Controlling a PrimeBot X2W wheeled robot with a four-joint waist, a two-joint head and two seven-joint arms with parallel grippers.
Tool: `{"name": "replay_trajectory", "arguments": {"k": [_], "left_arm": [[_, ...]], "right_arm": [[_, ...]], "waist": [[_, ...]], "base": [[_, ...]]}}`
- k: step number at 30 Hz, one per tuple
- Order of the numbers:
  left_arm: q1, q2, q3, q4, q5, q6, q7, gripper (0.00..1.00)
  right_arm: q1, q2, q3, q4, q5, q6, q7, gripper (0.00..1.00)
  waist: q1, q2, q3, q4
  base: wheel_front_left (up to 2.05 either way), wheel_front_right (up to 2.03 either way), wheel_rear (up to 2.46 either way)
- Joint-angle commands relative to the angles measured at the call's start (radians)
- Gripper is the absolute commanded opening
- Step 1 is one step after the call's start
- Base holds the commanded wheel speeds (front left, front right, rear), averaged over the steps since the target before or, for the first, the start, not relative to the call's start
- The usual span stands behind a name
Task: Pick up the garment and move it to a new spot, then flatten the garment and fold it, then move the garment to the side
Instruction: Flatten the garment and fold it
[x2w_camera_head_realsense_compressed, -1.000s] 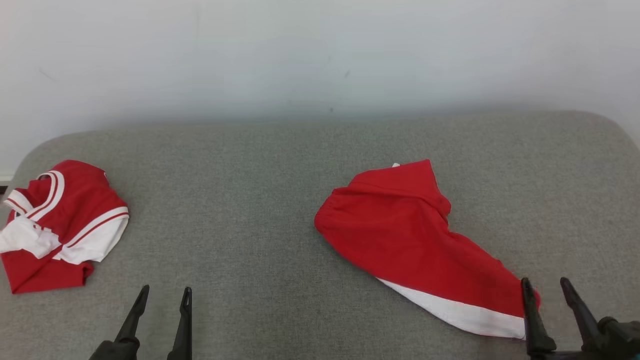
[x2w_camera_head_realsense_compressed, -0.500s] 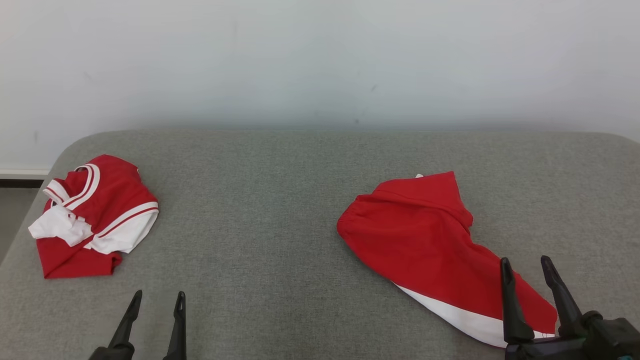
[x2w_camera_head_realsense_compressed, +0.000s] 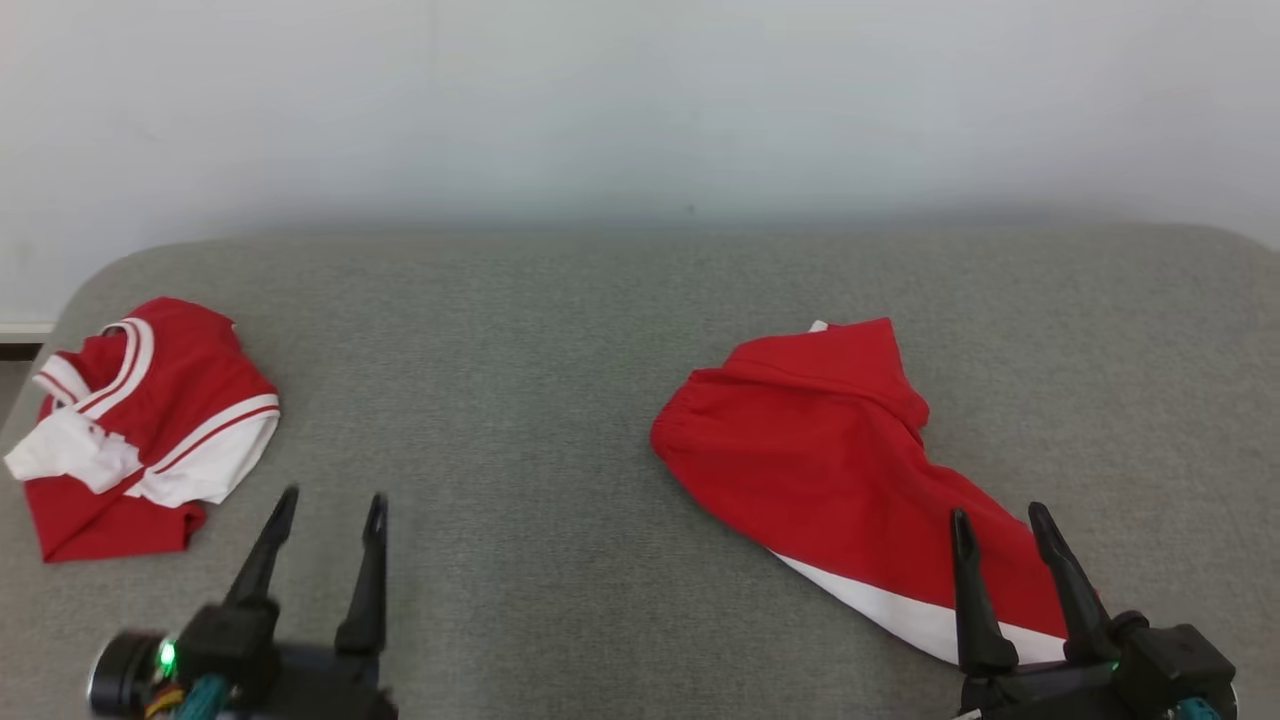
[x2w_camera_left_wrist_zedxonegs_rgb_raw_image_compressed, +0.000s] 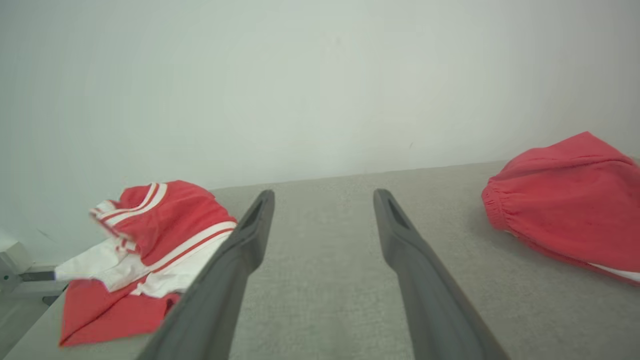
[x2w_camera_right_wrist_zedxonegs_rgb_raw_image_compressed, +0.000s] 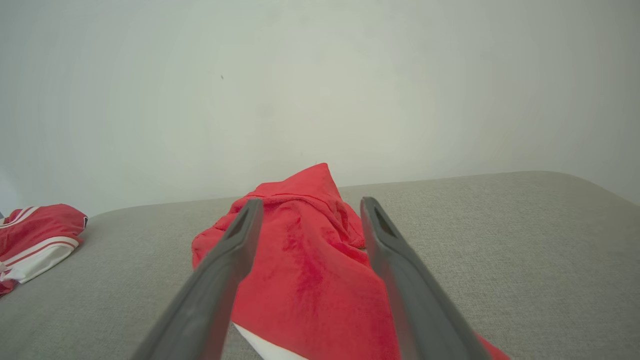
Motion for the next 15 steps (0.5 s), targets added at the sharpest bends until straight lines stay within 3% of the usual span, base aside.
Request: {"name": "replay_trajectory", "arguments": {"k": [1, 9, 15], "left_arm": [[-0.071, 0.002, -0.023, 0.017, 0.003, -0.014, -0.003, 1.0], [-0.343, 0.01, -0.155, 0.167, -0.021, -0.05, 0.014, 1.0], [-0.495, 0.039, -0.323, 0.313, -0.087, -0.053, 0.029, 1.0]], "right_arm": [[-0.021, 0.006, 0.004, 0.01, -0.013, 0.003, -0.004, 1.0], [-0.067, 0.01, 0.031, 0.075, 0.001, 0.003, -0.016, 1.0], [-0.099, 0.014, 0.042, 0.136, 0.009, 0.003, -0.042, 1.0]], "waist": [[0.0, -0.0001, 0.037, -0.046], [0.0, -0.0001, 0.113, -0.155], [0.0, -0.0001, 0.152, -0.216]], "base": [[0.0, 0.0, 0.0], [0.0, 0.0, 0.0], [0.0, 0.0, 0.0]]}}
